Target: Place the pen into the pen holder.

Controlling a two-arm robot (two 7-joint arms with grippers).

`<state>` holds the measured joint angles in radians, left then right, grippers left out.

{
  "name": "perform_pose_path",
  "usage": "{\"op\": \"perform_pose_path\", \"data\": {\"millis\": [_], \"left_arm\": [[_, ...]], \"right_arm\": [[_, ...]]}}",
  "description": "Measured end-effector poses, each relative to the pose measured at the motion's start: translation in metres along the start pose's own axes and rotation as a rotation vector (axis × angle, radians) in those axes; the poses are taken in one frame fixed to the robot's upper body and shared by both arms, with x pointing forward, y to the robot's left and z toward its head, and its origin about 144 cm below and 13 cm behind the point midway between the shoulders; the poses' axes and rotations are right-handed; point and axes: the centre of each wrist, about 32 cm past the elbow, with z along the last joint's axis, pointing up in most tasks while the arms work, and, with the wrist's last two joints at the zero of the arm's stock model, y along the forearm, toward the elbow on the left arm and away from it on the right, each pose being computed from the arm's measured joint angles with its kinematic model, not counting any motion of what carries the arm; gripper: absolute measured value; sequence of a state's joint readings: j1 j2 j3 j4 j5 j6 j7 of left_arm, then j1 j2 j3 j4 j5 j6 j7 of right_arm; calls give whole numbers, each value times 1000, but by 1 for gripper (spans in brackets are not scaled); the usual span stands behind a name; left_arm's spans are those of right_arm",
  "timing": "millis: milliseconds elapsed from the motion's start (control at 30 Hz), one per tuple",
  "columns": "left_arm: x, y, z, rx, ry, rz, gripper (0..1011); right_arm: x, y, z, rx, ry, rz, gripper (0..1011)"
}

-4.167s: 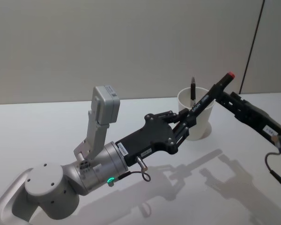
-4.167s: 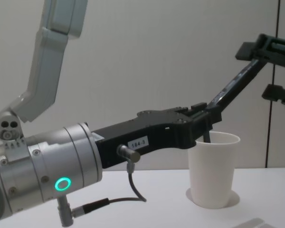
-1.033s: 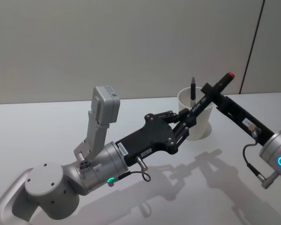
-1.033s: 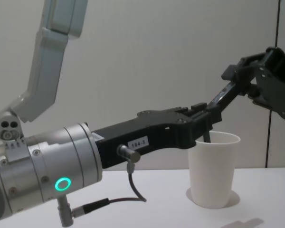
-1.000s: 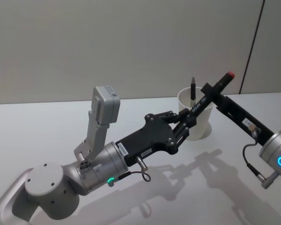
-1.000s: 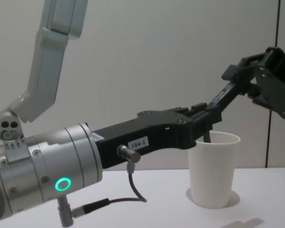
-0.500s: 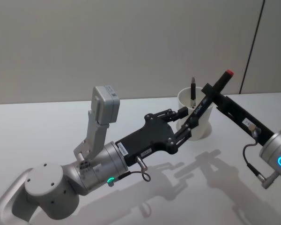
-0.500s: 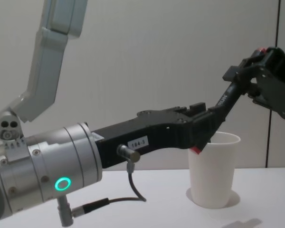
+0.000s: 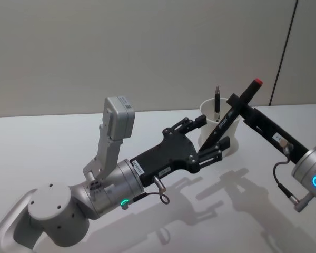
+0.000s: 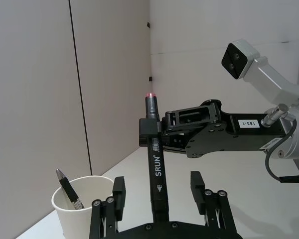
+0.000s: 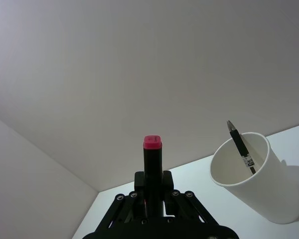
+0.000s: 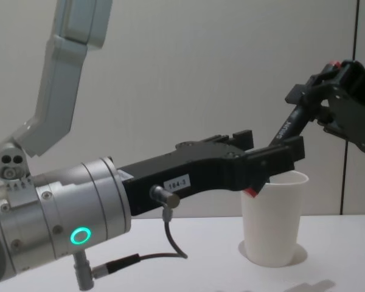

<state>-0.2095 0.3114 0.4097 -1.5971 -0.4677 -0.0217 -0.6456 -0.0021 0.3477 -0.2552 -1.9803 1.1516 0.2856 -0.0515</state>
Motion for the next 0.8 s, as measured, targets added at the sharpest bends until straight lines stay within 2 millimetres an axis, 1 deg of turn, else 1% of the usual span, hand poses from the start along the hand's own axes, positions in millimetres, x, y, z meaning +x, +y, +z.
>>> {"op": "perform_pose_path", "data": {"millis": [67, 100, 200, 233, 300, 600, 800], "left_arm": [[0, 0, 0, 0, 0, 0, 830], [0, 0, 0, 0, 0, 0, 880], [0, 0, 0, 0, 0, 0, 931], [0, 0, 0, 0, 0, 0, 976], [0, 0, 0, 0, 0, 0, 1001], [0, 0, 0, 0, 0, 0, 1001], [0, 0, 0, 0, 0, 0, 1001]], "right_arm": [[0, 0, 0, 0, 0, 0, 203], [0, 0, 0, 0, 0, 0, 202], [0, 0, 1, 2, -3, 2, 202], [0, 0, 1, 3, -4, 2, 202], [1, 1, 2, 9, -12, 0, 202], [8, 1, 7, 31, -72, -15, 202], [16, 3, 14, 46, -157, -36, 202]]}}
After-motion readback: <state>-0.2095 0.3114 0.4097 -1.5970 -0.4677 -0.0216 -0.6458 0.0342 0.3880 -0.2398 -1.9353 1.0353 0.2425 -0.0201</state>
